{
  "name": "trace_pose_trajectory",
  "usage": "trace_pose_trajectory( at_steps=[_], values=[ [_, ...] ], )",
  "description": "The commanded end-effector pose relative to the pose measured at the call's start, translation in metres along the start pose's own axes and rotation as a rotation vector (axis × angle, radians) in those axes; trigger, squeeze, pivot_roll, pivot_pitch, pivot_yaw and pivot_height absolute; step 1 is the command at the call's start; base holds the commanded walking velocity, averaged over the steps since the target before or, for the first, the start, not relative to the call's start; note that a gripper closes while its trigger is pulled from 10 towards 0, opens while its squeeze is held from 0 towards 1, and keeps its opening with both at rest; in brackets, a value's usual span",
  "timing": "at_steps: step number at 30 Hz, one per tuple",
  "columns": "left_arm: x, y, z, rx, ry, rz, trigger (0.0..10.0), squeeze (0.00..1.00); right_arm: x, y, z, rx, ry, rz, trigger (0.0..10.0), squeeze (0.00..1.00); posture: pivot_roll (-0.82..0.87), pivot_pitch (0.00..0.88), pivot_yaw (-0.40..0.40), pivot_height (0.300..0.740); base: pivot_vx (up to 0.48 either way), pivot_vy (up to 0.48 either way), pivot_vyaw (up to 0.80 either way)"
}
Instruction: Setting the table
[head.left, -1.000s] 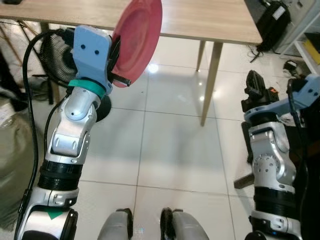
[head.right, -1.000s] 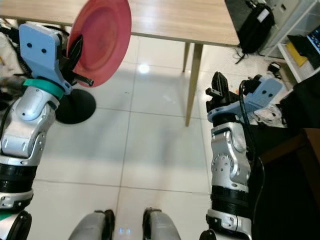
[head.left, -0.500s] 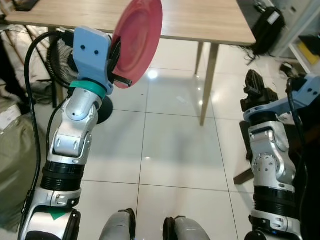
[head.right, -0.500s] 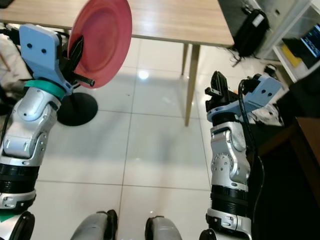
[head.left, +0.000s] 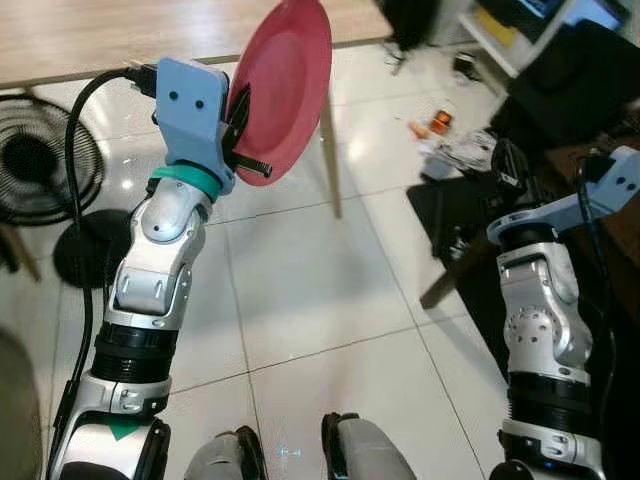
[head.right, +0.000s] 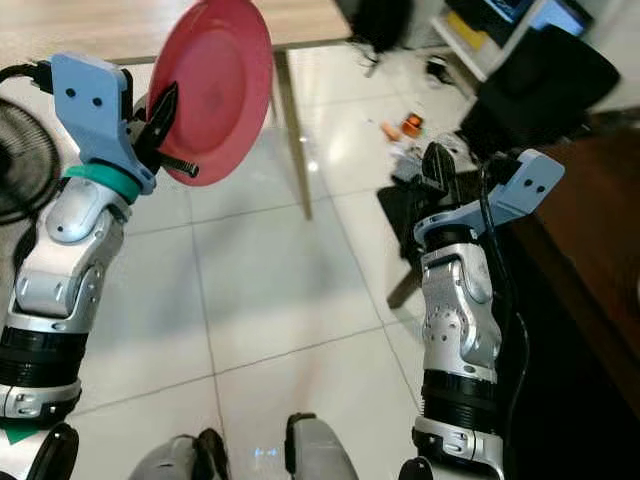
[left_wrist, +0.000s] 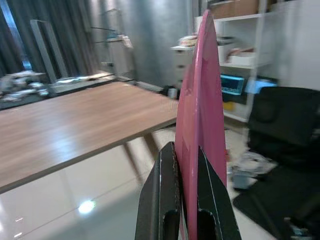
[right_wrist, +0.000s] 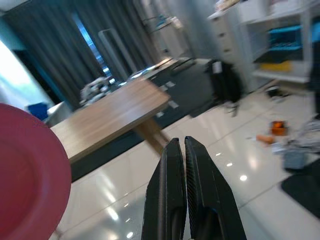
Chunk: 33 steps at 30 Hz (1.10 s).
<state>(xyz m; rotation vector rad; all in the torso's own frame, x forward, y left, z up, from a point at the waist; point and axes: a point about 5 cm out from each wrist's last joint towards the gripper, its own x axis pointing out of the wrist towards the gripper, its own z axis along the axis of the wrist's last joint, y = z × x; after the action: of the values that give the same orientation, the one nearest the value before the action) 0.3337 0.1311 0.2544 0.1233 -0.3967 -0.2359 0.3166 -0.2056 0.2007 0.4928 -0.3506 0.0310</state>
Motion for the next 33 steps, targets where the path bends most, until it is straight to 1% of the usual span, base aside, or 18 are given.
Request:
trace_pose_trajectory(
  at_steps=[1,6,10,11,13,14,16,17,18,20,21,22,26,29,30,31,32,33],
  values=[
    [-0.001,-0.002,-0.001,-0.004,0.01,-0.009,10.0,0.0,-0.003,-0.003,-0.002,0.009,0.009,-0.015,10.0,0.0,0.06,0.049,0.009,0.74,0.0,0.0,-0.8],
    [0.0,0.002,-0.007,0.012,0.077,0.032,10.0,0.0,-0.003,-0.002,-0.003,0.012,0.011,-0.016,10.0,0.0,0.06,0.051,0.011,0.74,0.0,0.0,-0.8],
    [0.0,0.002,-0.007,0.018,0.079,0.036,10.0,0.0,-0.003,-0.002,-0.004,0.012,0.012,-0.017,10.0,0.0,0.06,0.051,0.011,0.74,0.0,0.0,-0.8],
    [-0.002,0.005,-0.008,0.003,0.097,0.085,10.0,0.0,-0.004,-0.002,-0.004,0.012,0.013,-0.017,10.0,0.0,0.06,0.053,0.011,0.74,0.0,0.0,-0.8],
    [-0.002,0.005,-0.008,0.003,0.097,0.085,10.0,0.0,-0.004,-0.002,-0.004,0.012,0.013,-0.017,10.0,0.0,0.06,0.053,0.011,0.74,0.0,0.0,-0.8],
    [-0.006,0.007,-0.01,-0.037,0.135,0.12,10.0,0.0,-0.004,-0.002,-0.004,0.013,0.014,-0.016,10.0,0.0,0.06,0.054,0.009,0.74,0.0,0.0,-0.8],
    [-0.007,0.007,-0.011,-0.04,0.15,0.118,10.0,0.0,-0.004,-0.003,-0.004,0.013,0.015,-0.016,10.0,0.0,0.06,0.055,0.009,0.74,0.0,0.0,-0.8],
    [-0.008,0.005,-0.009,-0.008,0.153,0.104,10.0,0.0,-0.003,-0.002,-0.004,0.013,0.015,-0.015,10.0,0.0,0.07,0.055,0.008,0.74,0.0,0.0,-0.8],
    [-0.008,0.005,-0.009,-0.008,0.153,0.104,10.0,0.0,-0.003,-0.002,-0.004,0.013,0.015,-0.015,10.0,0.0,0.07,0.055,0.008,0.74,0.0,0.0,-0.8],
    [-0.009,0.003,-0.002,0.152,0.133,0.049,10.0,0.0,-0.002,-0.002,-0.004,0.012,0.016,-0.012,10.0,0.0,0.07,0.054,0.005,0.74,0.0,0.0,-0.8],
    [-0.01,0.003,0.0,0.2,0.125,0.03,10.0,0.0,-0.002,-0.001,-0.004,0.013,0.016,-0.011,10.0,0.0,0.07,0.054,0.005,0.74,0.0,0.0,-0.8],
    [-0.01,0.003,0.002,0.23,0.114,0.014,10.0,0.0,-0.001,-0.001,-0.004,0.013,0.016,-0.009,10.0,0.0,0.07,0.054,0.005,0.74,0.0,0.0,-0.8],
    [-0.009,0.004,0.008,0.274,0.086,-0.027,10.0,0.0,0.0,0.0,-0.004,0.013,0.015,-0.006,10.0,0.0,0.07,0.052,0.006,0.74,0.0,0.0,-0.8],
    [-0.009,0.005,0.009,0.251,0.089,-0.037,10.0,0.0,0.0,0.0,-0.004,0.013,0.014,-0.006,10.0,0.0,0.07,0.052,0.009,0.74,0.0,0.0,-0.8],
    [-0.01,0.006,0.008,0.189,0.112,-0.039,10.0,0.0,0.0,0.0,-0.004,0.013,0.014,-0.006,10.0,0.0,0.07,0.051,0.009,0.74,0.0,0.0,-0.8],
    [-0.012,0.006,0.004,0.107,0.163,-0.021,10.0,0.0,-0.001,0.0,-0.004,0.012,0.013,-0.007,10.0,0.0,0.07,0.052,0.011,0.74,0.0,0.0,-0.8],
    [-0.014,0.003,-0.001,0.057,0.204,-0.023,10.0,0.0,-0.001,0.0,-0.004,0.011,0.013,-0.008,10.0,0.0,0.07,0.054,0.011,0.74,0.0,0.0,-0.8],
    [-0.014,0.003,-0.001,0.057,0.204,-0.023,10.0,0.0,-0.001,0.0,-0.004,0.011,0.013,-0.008,10.0,0.0,0.07,0.054,0.011,0.74,0.0,0.0,-0.8]
  ],
)
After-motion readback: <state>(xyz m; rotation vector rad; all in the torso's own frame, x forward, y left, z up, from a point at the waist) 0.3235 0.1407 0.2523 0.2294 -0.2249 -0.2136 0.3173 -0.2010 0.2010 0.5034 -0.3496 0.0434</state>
